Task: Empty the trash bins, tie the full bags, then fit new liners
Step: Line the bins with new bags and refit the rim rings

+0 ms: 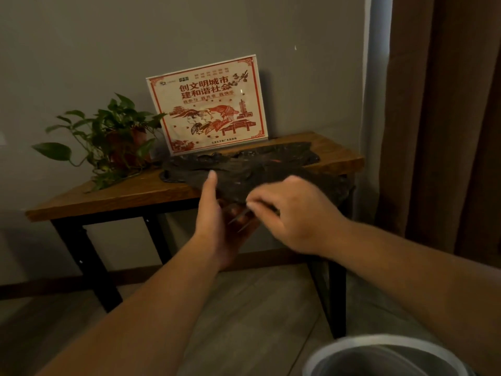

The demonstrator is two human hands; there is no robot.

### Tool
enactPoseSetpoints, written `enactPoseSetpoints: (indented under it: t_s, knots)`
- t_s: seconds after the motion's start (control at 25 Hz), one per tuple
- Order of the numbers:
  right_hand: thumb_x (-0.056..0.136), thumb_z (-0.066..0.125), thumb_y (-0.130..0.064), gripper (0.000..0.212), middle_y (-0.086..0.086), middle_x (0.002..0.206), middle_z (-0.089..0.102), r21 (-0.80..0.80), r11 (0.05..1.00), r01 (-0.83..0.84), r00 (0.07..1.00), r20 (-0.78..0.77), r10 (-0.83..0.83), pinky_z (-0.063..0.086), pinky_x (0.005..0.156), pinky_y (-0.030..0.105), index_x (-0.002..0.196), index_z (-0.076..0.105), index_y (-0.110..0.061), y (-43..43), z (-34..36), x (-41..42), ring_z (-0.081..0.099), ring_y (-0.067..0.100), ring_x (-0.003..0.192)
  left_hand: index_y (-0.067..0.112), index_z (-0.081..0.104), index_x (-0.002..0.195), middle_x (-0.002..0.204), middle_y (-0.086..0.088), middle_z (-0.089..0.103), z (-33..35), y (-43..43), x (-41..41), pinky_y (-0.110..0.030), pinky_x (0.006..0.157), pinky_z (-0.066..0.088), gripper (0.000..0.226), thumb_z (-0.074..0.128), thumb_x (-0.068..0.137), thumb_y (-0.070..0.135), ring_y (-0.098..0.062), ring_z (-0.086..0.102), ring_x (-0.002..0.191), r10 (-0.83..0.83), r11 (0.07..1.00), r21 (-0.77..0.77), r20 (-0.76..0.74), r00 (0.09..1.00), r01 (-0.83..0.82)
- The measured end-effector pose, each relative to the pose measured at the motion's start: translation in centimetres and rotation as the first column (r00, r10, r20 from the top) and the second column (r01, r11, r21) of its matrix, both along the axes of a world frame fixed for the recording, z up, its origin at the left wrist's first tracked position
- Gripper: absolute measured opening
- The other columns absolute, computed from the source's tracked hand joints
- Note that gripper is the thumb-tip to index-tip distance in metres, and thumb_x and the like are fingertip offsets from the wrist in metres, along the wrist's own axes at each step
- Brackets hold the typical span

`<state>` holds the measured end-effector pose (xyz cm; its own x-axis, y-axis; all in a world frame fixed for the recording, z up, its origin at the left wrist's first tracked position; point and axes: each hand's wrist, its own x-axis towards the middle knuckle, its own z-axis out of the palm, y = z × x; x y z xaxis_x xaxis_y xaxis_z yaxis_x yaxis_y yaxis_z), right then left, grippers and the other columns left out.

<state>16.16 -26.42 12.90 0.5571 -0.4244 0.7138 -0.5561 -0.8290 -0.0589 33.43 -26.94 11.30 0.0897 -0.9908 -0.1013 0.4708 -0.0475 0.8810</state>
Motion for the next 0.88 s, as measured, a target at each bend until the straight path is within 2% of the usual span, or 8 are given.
enactPoseSetpoints:
  t_s: [0.12, 0.24, 0.32, 0.4, 0.44, 0.56, 0.72, 0.88]
  knots:
    - [0.103, 0.06, -0.044, 0.023, -0.012, 0.098, 0.076, 0.185, 0.963, -0.195, 0.981, 0.017, 0.195, 0.052, 0.085, 0.035, 0.105, 0.078, -0.028, 2.4, -3.1, -0.2, 0.068, 0.003, 0.09, 0.01, 0.075, 0.127, 0.119, -0.015, 0.078, -0.9, 2.2, -0.1, -0.045, 0.09, 0.061, 0.045, 0.065, 0.095, 0.039, -0.033, 0.077, 0.105, -0.042, 0.996, 0.083, 0.083, 0.996, 0.035]
    - [0.097, 0.056, -0.064, 0.041, -0.014, 0.106, 0.071, 0.334, 0.932, 0.137, 0.898, 0.356, -0.259, 0.053, 0.088, 0.035, 0.11, 0.074, -0.03, -1.6, -3.3, -3.6, 0.065, 0.004, 0.101, 0.011, 0.085, 0.106, 0.113, -0.012, 0.08, -2.8, 4.5, 0.1, -0.04, 0.073, 0.064, 0.033, 0.062, 0.088, 0.027, -0.03, 0.08, 0.094, 0.01, 0.998, 0.062, -0.025, 1.0, -0.008]
    - [0.094, 0.056, -0.072, 0.06, -0.004, 0.122, 0.067, 0.772, 0.59, 0.236, 0.774, 0.217, -0.594, 0.054, 0.089, 0.04, 0.133, 0.062, -0.025, -4.6, -4.4, -4.6, 0.067, 0.02, 0.111, 0.016, 0.087, 0.091, 0.104, -0.009, 0.082, -4.2, 5.9, 0.6, -0.036, 0.06, 0.064, 0.028, 0.062, 0.081, 0.024, -0.027, 0.081, 0.086, 0.021, 0.999, 0.051, -0.107, 0.994, -0.016]
    - [0.097, 0.064, -0.061, 0.054, 0.01, 0.118, 0.075, 0.94, 0.226, -0.256, 0.747, 0.341, -0.571, 0.062, 0.078, 0.042, 0.133, 0.061, -0.021, -5.9, -7.4, -3.5, 0.077, 0.029, 0.099, 0.015, 0.087, 0.087, 0.098, -0.009, 0.083, -5.9, 7.0, 1.1, -0.035, 0.055, 0.063, 0.03, 0.064, 0.069, 0.024, -0.026, 0.081, 0.08, 0.05, 0.995, 0.087, -0.16, 0.986, -0.037]
    - [0.099, 0.067, -0.051, 0.044, 0.015, 0.114, 0.077, 0.882, 0.149, -0.447, 0.698, 0.448, -0.558, 0.063, 0.07, 0.04, 0.129, 0.066, -0.019, -5.8, -8.7, -2.7, 0.079, 0.029, 0.092, 0.013, 0.087, 0.089, 0.096, -0.01, 0.082, -6.8, 7.6, 1.5, -0.035, 0.054, 0.062, 0.035, 0.064, 0.065, 0.024, -0.026, 0.08, 0.077, 0.073, 0.993, 0.103, -0.17, 0.983, -0.056]
    - [0.094, 0.071, -0.043, 0.023, 0.008, 0.106, 0.078, 0.797, 0.098, -0.597, 0.676, 0.564, -0.474, 0.058, 0.071, 0.034, 0.107, 0.081, -0.027, -5.2, -11.5, -0.8, 0.076, 0.022, 0.088, 0.011, 0.085, 0.104, 0.101, -0.012, 0.082, -9.3, 9.3, 2.9, -0.036, 0.056, 0.063, 0.049, 0.062, 0.063, 0.022, -0.029, 0.08, 0.079, 0.116, 0.981, 0.175, -0.175, 0.978, -0.085]
    - [0.099, 0.069, -0.016, 0.007, 0.009, 0.103, 0.077, 0.773, 0.005, -0.634, 0.704, 0.58, -0.41, 0.059, 0.09, 0.04, 0.097, 0.075, -0.015, -2.4, -13.5, 1.4, 0.074, 0.024, 0.097, 0.012, 0.085, 0.09, 0.094, -0.011, 0.082, -12.1, 12.3, 4.5, -0.035, 0.052, 0.062, 0.038, 0.062, 0.062, 0.021, -0.027, 0.08, 0.072, 0.138, 0.963, 0.252, -0.145, 0.98, -0.098]
    - [0.096, 0.068, -0.004, 0.015, 0.011, 0.092, 0.076, 0.785, 0.122, -0.607, 0.688, 0.597, -0.413, 0.063, 0.074, 0.037, 0.084, 0.074, -0.011, 1.0, -11.9, 1.6, 0.074, 0.022, 0.084, 0.024, 0.086, 0.096, 0.099, -0.011, 0.082, -13.6, 14.8, 5.2, -0.049, 0.07, 0.063, 0.036, 0.07, 0.065, 0.027, -0.033, 0.08, 0.083, 0.141, 0.936, 0.332, -0.04, 0.989, -0.12]
